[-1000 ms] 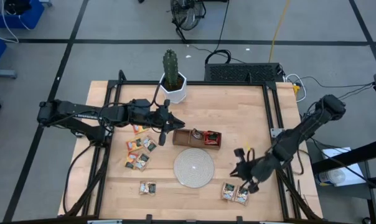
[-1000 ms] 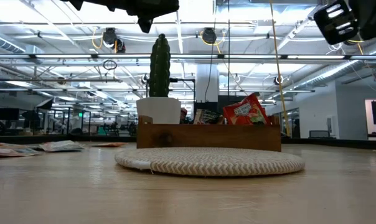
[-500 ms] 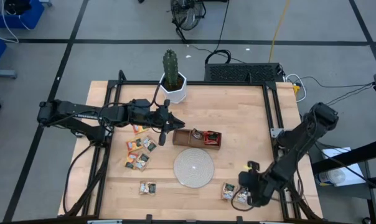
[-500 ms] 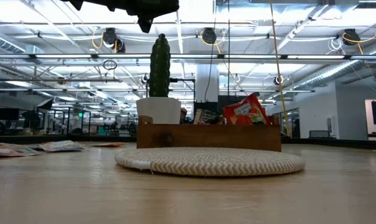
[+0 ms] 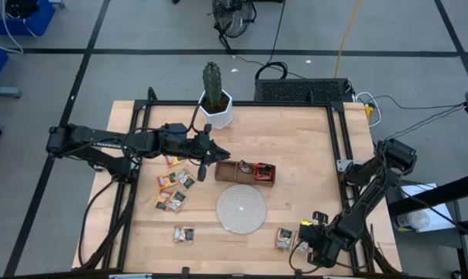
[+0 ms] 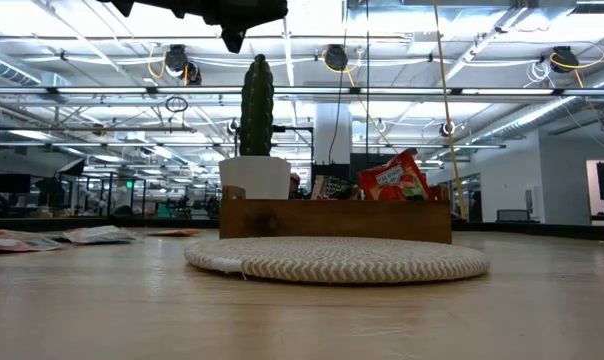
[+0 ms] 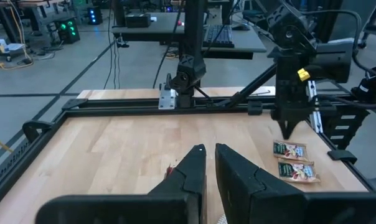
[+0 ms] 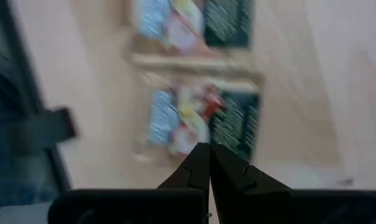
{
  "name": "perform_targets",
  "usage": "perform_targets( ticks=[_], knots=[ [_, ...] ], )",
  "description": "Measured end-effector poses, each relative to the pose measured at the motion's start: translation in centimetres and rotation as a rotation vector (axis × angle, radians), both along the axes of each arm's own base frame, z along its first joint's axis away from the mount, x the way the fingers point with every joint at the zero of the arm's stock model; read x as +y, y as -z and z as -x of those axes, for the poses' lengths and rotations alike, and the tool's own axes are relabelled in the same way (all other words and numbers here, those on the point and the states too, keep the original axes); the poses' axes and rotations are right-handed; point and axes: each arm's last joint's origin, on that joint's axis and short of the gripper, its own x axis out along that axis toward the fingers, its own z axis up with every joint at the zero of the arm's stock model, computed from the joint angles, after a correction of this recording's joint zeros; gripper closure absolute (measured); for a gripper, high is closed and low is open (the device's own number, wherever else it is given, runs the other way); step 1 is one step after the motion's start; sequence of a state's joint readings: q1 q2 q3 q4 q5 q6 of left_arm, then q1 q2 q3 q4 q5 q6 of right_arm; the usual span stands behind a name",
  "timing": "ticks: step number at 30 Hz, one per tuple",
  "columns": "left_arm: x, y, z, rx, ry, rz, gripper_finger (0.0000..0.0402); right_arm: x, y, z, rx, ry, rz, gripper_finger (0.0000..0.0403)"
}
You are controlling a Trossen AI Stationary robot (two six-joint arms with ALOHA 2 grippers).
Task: Pick & Place Tea
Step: Put the brown tea bag into the middle section of the wooden organizer
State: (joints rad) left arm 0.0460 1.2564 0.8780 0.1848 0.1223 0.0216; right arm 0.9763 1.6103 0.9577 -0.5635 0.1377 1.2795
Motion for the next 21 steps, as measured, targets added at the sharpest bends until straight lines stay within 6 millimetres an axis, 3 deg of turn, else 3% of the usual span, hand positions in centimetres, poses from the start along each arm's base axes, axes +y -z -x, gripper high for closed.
perform_targets(
  ticks=[8, 21],
  knots=[
    [0.0, 0.0, 0.0, 0.0, 0.0, 0.0, 0.036, 0.6, 0.9, -1.0, -0.075, -0.043, 0.004, 0.0402],
    [0.0, 0.0, 0.0, 0.0, -0.001, 0.0, 0.036, -2.7, 4.7, -0.6, 0.021, 0.119, 0.055, 0.0403]
  ],
)
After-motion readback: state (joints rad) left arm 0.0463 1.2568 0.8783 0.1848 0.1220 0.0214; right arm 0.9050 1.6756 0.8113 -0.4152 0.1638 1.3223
